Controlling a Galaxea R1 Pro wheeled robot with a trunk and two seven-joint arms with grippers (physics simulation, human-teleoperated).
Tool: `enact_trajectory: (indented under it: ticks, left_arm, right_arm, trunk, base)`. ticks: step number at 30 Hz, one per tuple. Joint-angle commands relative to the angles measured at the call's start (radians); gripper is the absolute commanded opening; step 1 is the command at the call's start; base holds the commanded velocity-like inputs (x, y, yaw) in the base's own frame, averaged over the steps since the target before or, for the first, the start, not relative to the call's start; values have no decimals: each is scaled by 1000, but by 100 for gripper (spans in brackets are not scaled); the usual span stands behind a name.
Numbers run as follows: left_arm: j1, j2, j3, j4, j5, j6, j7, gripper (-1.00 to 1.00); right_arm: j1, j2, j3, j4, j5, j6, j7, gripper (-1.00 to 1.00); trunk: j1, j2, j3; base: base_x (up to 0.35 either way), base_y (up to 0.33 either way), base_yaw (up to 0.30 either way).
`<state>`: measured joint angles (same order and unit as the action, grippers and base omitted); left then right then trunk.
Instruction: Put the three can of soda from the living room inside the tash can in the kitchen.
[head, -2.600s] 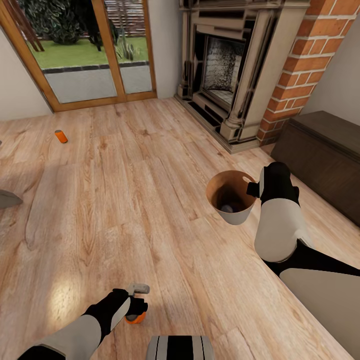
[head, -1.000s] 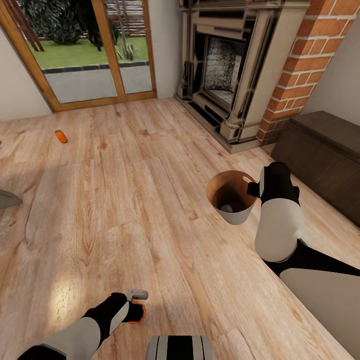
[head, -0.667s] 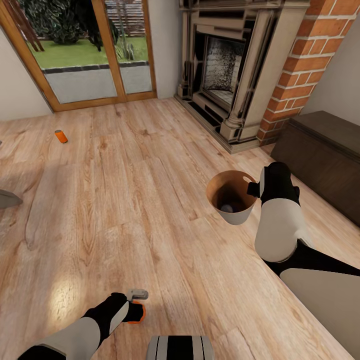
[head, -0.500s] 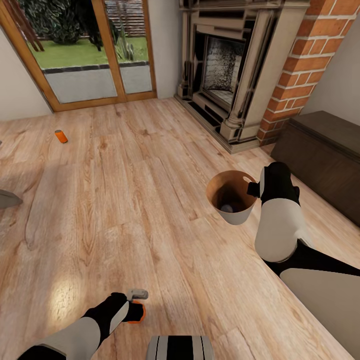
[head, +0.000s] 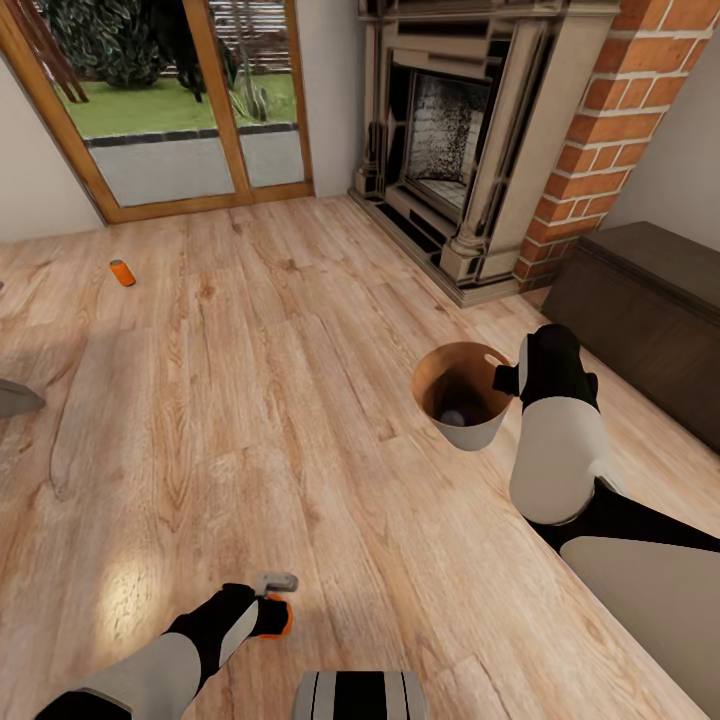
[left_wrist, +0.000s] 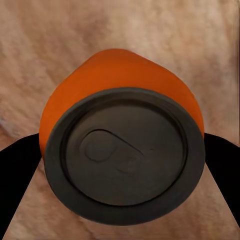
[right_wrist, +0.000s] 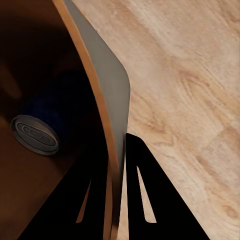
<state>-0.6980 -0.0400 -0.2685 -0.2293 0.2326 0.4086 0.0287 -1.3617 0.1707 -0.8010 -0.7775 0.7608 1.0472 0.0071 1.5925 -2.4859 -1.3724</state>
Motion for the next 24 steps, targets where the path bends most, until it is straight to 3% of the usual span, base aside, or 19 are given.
enact_trajectory:
  ticks: [1, 15, 24]
  left_arm:
    - [0, 0, -1, 0, -1, -2, 1, -100]
    - [0, 4, -1, -8, -1, -7, -5, -100]
    - [0, 8, 1, -173, 2, 13, -9, -100]
  right_arm:
    - [-1, 0, 0, 0, -11, 0, 4, -100]
    - [1, 0, 0, 4, -11, 0, 4, -100]
    - [2, 0, 1, 7, -11, 0, 4, -100]
  trunk:
    - [-4, 7, 3]
    - [-58, 105, 47]
    - [-92, 168, 75]
  base:
    - [0, 0, 0]
    - [0, 0, 0]
    - [0, 0, 0]
